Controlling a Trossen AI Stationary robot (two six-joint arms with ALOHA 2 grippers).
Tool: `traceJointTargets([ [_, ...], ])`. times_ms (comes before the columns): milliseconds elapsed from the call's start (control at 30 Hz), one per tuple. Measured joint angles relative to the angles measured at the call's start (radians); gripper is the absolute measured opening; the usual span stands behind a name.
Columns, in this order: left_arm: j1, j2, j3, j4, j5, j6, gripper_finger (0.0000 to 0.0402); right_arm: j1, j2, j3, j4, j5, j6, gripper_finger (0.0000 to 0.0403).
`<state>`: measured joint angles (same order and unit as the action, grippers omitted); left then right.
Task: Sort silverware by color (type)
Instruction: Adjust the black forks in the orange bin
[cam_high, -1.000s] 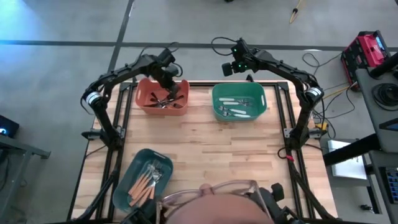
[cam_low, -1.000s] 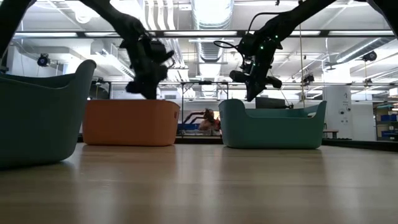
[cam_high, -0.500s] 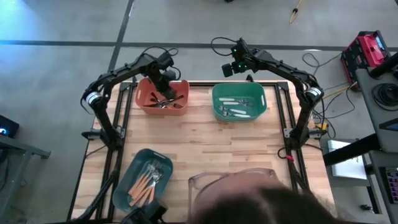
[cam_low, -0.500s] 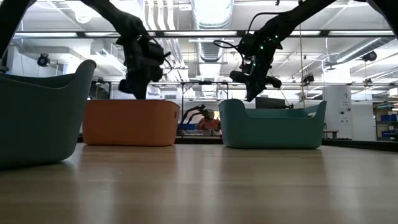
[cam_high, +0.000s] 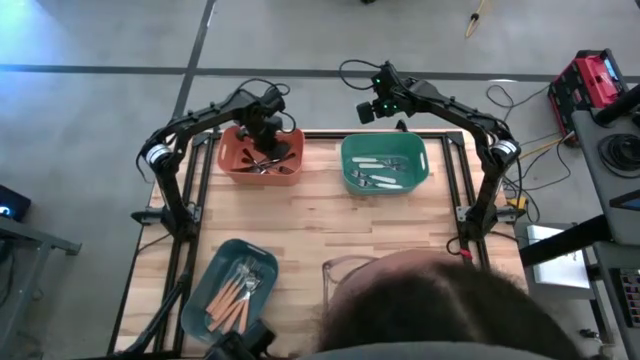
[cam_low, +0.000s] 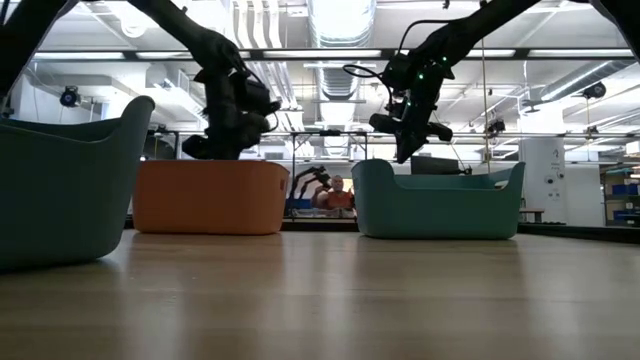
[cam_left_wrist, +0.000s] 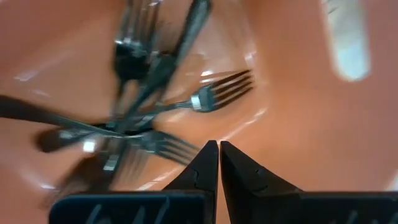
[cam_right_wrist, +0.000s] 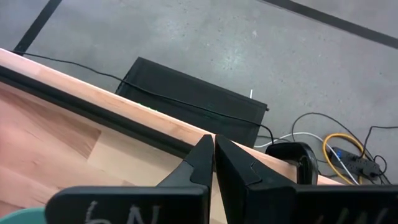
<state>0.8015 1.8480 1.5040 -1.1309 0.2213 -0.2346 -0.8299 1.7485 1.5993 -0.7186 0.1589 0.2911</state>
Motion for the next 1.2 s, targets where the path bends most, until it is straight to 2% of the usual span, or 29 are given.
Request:
traceJointTargets([
  [133,-0.012,0.011,-0.008,-0.029,-0.099,0.111,0.0,0.0,0.0,0.0,0.0,0.0,-0.002,0.0009],
  [300,-0.013,0.015,-0.009,0.007,-0.108,0.099,0.0,0.0,0.0,0.0,0.0,0.001,-0.015,0.0009],
  [467,-0.012,0.015,-0.009,0.004,-0.179,0.089,0.0019,0.0,0.0,0.0,0.0,0.001,-0.015,0.0009],
  [833,-0.013,0.015,-0.036,0.001,-0.178,0.088,0.0116,0.0,0.0,0.0,0.0,0.001,-0.016,0.0009],
  [1200,-0.016,0.015,-0.018,-0.017,-0.153,0.095,0.0105,0.0,0.0,0.0,0.0,0.0,-0.016,0.0009],
])
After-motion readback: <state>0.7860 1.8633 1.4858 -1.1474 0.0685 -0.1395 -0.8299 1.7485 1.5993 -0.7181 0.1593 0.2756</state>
